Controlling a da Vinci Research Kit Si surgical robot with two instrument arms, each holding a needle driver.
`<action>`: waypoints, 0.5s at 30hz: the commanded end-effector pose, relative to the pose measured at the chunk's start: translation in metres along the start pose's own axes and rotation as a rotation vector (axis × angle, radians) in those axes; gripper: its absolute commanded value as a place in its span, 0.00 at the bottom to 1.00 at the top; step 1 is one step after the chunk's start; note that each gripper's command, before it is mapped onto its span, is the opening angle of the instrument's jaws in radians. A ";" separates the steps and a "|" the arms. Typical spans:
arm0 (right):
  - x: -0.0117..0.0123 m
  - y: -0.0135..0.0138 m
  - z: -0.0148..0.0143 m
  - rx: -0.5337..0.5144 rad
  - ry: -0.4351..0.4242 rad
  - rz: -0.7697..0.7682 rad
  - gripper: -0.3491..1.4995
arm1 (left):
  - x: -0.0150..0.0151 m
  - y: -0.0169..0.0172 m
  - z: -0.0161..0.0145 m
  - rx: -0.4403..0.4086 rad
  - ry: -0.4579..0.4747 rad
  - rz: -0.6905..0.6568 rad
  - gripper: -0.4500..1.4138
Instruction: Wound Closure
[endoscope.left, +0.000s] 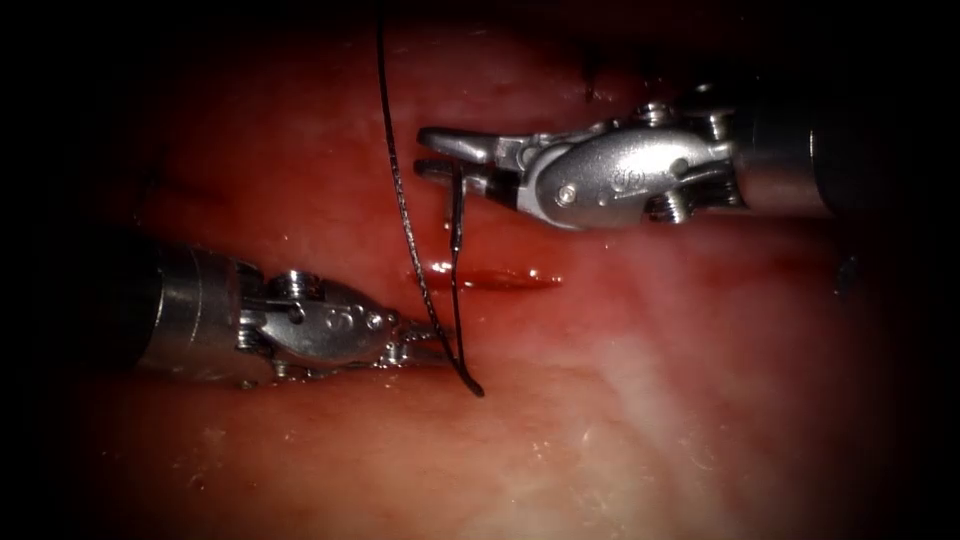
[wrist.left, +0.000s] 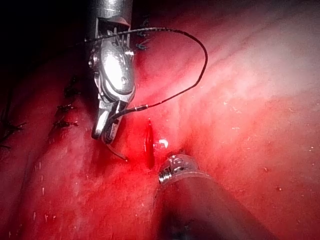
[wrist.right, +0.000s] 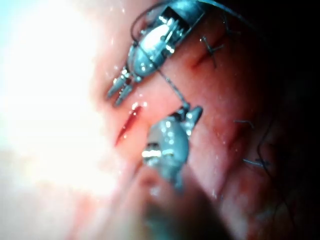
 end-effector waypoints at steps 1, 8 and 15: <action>-0.0005 -0.0005 0.0008 0.008 -0.005 -0.003 0.00 | 0.0001 0.0001 0.0007 -0.002 0.001 0.001 0.21; -0.0016 -0.0021 0.0009 0.033 -0.027 -0.029 0.00 | 0.0003 -0.0002 0.0002 -0.007 0.001 0.000 0.21; -0.0022 -0.0042 0.0011 0.053 -0.028 -0.049 0.00 | 0.0002 -0.0006 -0.0003 -0.017 0.001 0.002 0.21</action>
